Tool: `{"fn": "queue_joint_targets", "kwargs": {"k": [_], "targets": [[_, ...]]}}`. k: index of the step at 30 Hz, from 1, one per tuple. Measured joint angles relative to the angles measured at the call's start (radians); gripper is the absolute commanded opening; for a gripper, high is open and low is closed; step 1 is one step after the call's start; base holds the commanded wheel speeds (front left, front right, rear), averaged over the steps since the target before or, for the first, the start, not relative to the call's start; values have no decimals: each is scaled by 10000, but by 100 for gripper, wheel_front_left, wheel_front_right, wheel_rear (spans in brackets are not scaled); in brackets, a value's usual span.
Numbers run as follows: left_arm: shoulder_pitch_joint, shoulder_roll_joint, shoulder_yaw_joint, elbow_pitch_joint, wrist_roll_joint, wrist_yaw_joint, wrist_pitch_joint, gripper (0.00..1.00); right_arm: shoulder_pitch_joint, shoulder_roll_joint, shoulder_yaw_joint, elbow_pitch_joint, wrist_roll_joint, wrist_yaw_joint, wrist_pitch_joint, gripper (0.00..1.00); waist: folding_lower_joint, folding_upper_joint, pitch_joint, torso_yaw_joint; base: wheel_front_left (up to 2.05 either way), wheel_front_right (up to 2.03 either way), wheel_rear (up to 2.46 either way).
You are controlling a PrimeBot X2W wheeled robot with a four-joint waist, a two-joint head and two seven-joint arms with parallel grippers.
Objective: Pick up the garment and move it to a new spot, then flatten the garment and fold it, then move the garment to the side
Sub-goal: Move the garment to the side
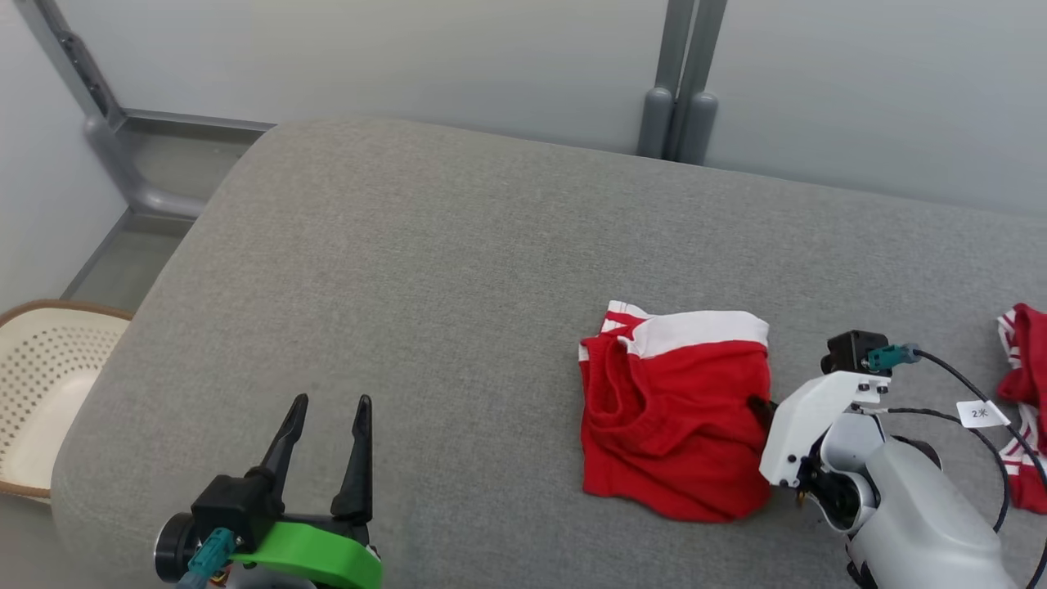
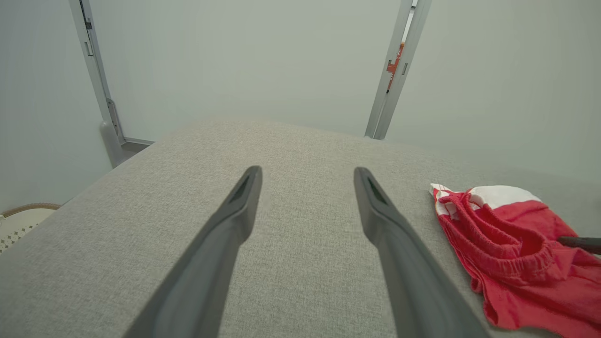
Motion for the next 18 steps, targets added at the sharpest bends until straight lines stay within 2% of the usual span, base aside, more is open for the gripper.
{"fn": "queue_joint_targets", "kwargs": {"k": [9, 18], "targets": [[-35, 15, -125, -104, 19, -44, -2, 100, -290, -468, 602, -892, 554, 0, -291, 0, 0, 0, -128, -1225, 0, 0, 0], [-274, -50, -579, -169, 73, -115, 4, 100, -67, -940, 909, -1893, 1365, 0, -234, 0, 0, 0, -194, -3030, 0, 0, 0]]}}
